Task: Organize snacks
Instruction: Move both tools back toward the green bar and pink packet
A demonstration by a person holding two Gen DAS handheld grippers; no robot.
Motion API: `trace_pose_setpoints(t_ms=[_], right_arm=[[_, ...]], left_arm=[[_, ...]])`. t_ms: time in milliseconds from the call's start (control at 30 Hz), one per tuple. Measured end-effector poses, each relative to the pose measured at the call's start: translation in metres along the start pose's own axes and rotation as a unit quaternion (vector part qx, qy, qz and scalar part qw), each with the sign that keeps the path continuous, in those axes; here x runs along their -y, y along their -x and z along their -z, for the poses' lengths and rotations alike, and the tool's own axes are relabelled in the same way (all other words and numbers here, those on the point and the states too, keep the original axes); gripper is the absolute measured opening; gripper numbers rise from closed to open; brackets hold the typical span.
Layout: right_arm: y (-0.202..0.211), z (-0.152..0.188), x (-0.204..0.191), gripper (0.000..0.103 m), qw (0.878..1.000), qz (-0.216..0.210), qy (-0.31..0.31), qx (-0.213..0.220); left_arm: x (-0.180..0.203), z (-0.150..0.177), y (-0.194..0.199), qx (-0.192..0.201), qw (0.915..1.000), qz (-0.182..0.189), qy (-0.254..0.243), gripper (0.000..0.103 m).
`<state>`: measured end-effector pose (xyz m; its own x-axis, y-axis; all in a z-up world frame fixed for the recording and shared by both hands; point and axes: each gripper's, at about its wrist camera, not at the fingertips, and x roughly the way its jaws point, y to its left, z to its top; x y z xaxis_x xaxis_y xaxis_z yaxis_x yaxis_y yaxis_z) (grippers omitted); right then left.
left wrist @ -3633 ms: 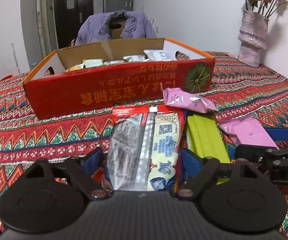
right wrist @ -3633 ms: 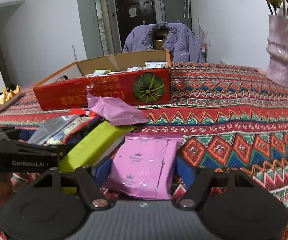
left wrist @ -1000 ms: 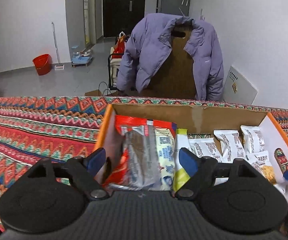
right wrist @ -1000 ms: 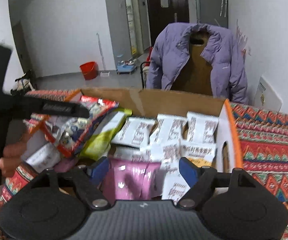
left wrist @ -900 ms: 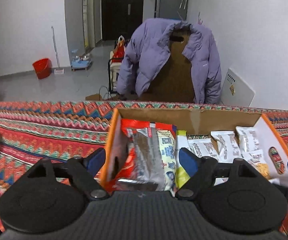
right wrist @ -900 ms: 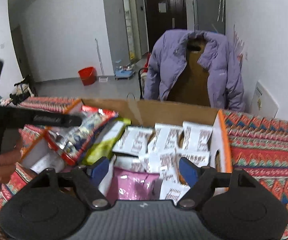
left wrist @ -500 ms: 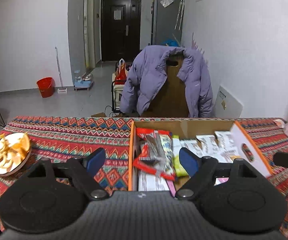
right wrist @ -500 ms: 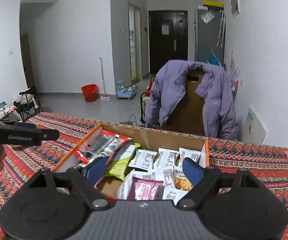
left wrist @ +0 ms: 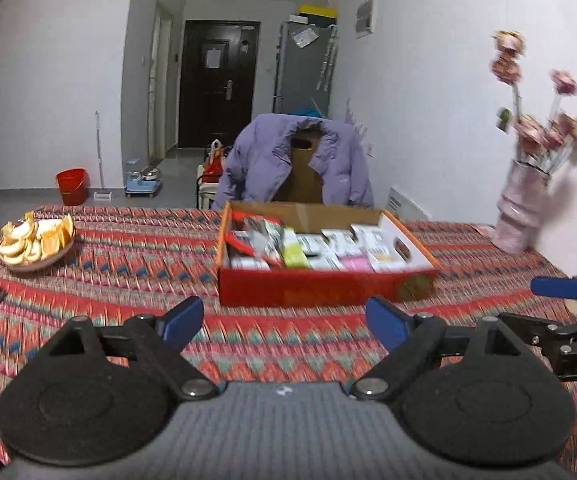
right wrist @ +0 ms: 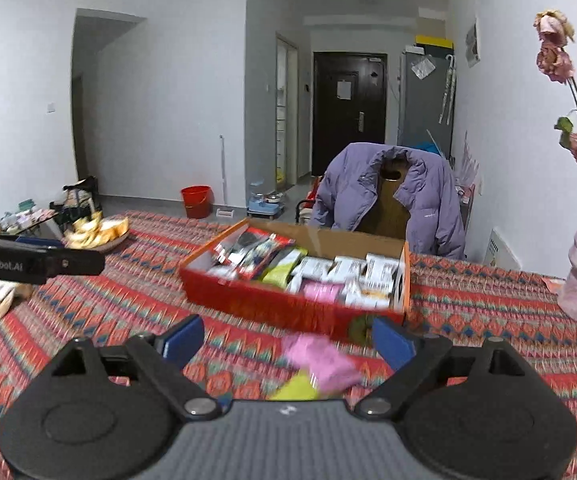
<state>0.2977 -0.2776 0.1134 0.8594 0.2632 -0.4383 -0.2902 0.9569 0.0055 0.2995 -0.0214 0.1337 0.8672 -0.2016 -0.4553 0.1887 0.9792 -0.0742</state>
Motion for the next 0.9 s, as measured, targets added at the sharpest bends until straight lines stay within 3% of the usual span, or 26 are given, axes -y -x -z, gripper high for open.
trace_pose_setpoints(t_ms=[233,467,667,900], right_arm=[[0.045,0.068,-0.003,0.091,0.999,0.013,-0.035,-0.016],[0.047,0.095,-0.004,0.092,0.998,0.022,-0.041,-0.031],[0.024,0.093,-0.009,0.092,0.998,0.001,-0.051,-0.04],[-0.049,0.087,-0.011,0.092,0.993,-0.001,-0.1,-0.057]], left_arm=[[0.017,0.074,0.044,-0.005,0.9995,-0.026,0.014,0.091],[0.032,0.085,0.041,-0.014,0.9987,-0.045,-0.02,0.091],[0.034,0.078,0.024,-0.016,0.9983,-0.05,-0.026,0.091],[0.013,0.083,-0.009,-0.046,0.9961,-0.075,-0.013,0.091]])
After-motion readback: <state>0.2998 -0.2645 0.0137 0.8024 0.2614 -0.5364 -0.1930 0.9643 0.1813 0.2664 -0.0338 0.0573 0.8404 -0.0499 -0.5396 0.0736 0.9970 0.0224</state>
